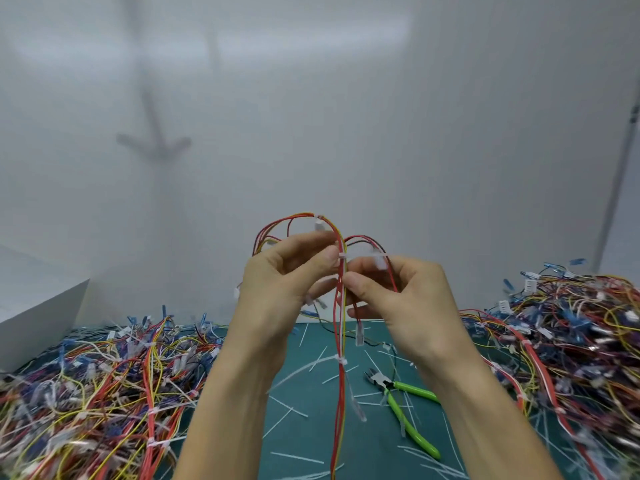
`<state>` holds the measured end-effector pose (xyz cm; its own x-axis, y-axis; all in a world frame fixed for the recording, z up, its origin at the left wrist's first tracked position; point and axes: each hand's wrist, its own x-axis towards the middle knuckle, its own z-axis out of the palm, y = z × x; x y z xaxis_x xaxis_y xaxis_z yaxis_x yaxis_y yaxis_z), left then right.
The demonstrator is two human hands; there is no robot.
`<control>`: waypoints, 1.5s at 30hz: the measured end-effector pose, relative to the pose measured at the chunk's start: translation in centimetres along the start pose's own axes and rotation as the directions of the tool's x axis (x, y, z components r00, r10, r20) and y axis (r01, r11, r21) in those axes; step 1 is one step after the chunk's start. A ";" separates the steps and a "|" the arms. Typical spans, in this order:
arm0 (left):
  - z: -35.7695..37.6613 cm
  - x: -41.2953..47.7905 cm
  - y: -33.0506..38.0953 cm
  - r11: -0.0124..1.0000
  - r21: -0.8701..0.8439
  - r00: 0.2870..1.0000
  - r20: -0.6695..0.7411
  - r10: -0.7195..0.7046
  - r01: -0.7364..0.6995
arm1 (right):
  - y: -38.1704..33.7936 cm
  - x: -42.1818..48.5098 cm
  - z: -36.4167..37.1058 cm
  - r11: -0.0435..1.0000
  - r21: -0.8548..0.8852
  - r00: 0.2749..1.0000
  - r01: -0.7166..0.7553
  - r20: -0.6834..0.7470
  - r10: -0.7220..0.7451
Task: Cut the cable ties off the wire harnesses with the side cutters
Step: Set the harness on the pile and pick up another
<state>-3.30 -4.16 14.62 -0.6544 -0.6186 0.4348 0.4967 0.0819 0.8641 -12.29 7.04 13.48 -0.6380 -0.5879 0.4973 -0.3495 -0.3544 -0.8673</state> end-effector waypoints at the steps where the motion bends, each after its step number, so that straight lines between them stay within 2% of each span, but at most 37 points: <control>1: -0.3 0.0 0.0 0.999 0.033 0.999 0.035 -0.017 0.016 | 0.0 0.0 0.0 1.000 0.001 1.000 0.009 0.001 -0.009; 8: -0.8 0.0 0.3 0.984 0.176 0.996 0.078 -0.053 0.038 | -0.1 0.1 -0.2 0.999 0.019 0.999 0.041 0.000 -0.041; 13: -0.9 -0.2 0.2 0.911 0.402 0.984 0.105 -0.142 0.089 | 0.2 0.2 -0.4 0.998 0.043 0.998 0.044 -0.055 -0.041; 20: -0.7 -0.6 0.3 0.817 0.541 0.904 0.221 -0.367 0.200 | 0.4 0.5 -0.8 0.997 0.015 0.994 0.071 -0.089 -0.070; 24: -1.1 -0.7 0.3 0.763 0.617 0.857 0.275 -0.437 0.191 | 0.5 0.7 -1.1 0.998 0.007 0.992 0.064 -0.105 -0.063; 26: -1.2 -0.7 0.3 0.784 0.601 0.853 0.319 -0.413 0.154 | 0.5 0.7 -1.2 0.998 0.015 0.992 0.061 -0.110 -0.059; 28: -1.1 -0.6 0.2 0.805 0.586 0.878 0.333 -0.342 0.091 | 0.4 0.6 -1.1 0.998 0.023 0.992 0.054 -0.112 -0.051; 34: -0.9 -0.2 -0.4 0.882 0.471 0.949 0.271 -0.163 0.017 | 0.3 0.6 -1.2 0.989 0.131 0.996 -0.071 -0.042 0.078; 39: -1.1 0.0 -0.8 0.911 0.412 0.987 0.147 -0.068 0.002 | 0.6 0.5 -1.5 0.987 0.016 0.986 -0.161 0.056 0.160; 45: -0.8 0.2 -1.2 0.945 0.328 0.997 0.072 -0.027 0.002 | 0.6 0.5 -2.0 0.986 -0.073 0.976 -0.151 0.148 0.161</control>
<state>-3.61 -4.98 13.48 -0.7068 -0.5627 0.4287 0.2809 0.3329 0.9002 -14.16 7.99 13.19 -0.5771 -0.7383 0.3492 -0.2979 -0.2078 -0.9317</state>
